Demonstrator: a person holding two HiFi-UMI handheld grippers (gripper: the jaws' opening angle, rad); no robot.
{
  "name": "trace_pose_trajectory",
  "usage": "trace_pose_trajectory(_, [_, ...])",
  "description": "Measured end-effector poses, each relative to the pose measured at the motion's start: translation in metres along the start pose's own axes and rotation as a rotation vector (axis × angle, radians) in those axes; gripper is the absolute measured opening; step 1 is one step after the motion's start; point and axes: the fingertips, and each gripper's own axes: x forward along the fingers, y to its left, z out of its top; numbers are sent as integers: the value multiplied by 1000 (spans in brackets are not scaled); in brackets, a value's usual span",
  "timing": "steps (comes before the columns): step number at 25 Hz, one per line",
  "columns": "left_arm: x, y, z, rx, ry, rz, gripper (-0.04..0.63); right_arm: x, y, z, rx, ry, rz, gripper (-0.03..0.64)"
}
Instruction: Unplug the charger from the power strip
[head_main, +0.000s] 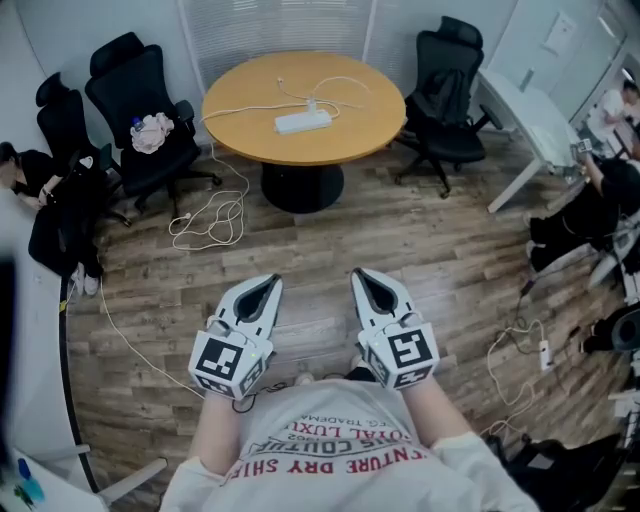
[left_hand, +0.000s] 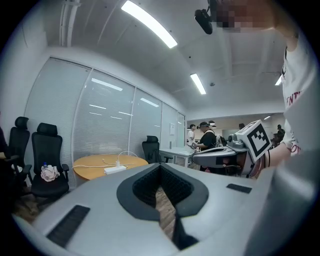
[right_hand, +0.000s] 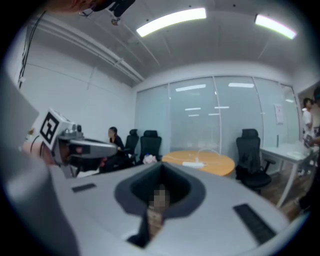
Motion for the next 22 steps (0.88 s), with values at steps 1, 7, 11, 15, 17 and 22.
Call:
trace_pose_trajectory(1, [-2,4,-1,-3,4,0,29,3,1,0,3,4,-6,26])
trace_pose_trajectory(7, [-10,31,-9,-26,32,17,29,25,10,-5,55,38,-10,28])
trace_pose_trajectory(11, [-11,49,-18,-50,41,50,29,43,14,-12,58,59,21,28])
trace_pose_trajectory(15, [7,62,-28,-50,56,76,29,66,0,-17,59,62,45,28])
trace_pose_trajectory(17, [22,70,-29,-49,63,95,29,82,-11,-18,57,62,64,28])
trace_pose_trajectory(22, [78,92,-24,-46,69,151,29,130,-56,-18,51,70,119,28])
